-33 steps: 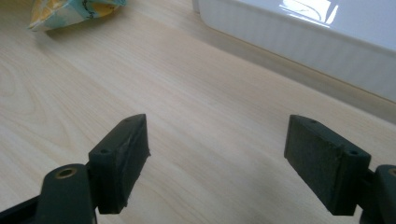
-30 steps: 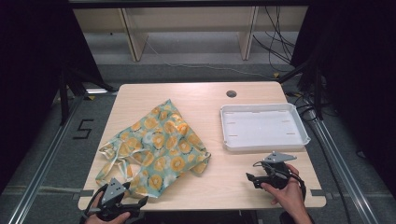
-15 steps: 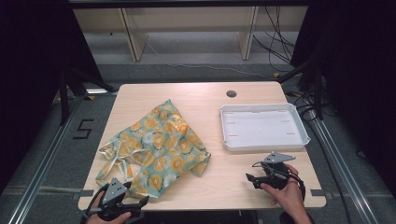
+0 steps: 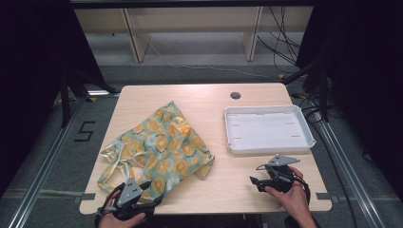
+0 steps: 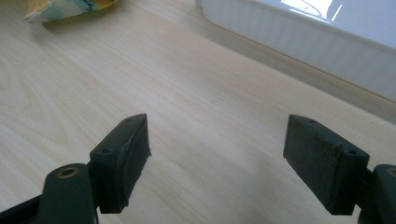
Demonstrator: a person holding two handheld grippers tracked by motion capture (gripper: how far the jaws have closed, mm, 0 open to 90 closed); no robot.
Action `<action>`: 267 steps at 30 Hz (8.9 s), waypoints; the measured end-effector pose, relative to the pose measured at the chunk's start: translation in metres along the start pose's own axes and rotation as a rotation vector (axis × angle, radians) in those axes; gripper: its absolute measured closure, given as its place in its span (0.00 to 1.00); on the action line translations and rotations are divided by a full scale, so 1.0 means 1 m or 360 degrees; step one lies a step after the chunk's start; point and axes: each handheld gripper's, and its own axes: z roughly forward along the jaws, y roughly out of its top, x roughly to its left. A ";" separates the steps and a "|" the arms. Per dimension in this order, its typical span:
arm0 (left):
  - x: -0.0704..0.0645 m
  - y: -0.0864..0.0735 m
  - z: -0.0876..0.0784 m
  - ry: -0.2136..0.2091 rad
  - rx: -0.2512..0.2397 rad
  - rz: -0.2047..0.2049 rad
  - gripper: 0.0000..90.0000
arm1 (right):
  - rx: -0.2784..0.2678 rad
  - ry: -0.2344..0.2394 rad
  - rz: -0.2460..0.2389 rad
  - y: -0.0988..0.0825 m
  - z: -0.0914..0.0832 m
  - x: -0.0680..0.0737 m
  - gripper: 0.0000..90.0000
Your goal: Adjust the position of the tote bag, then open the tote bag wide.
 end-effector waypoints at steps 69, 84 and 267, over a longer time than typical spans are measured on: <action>0.169 0.012 0.014 0.0484 0.0310 -0.0488 0.39 | -0.0049 0.0575 -0.0269 0.041 0.034 0.112 0.27; 0.160 -0.009 0.030 0.0206 0.0409 -0.0377 0.95 | 0.0003 0.0623 -0.0277 0.062 0.065 0.129 0.66; 0.088 0.167 0.057 -0.0163 0.0068 -0.0027 0.99 | -0.0285 0.0260 -0.0554 0.162 -0.024 0.063 0.38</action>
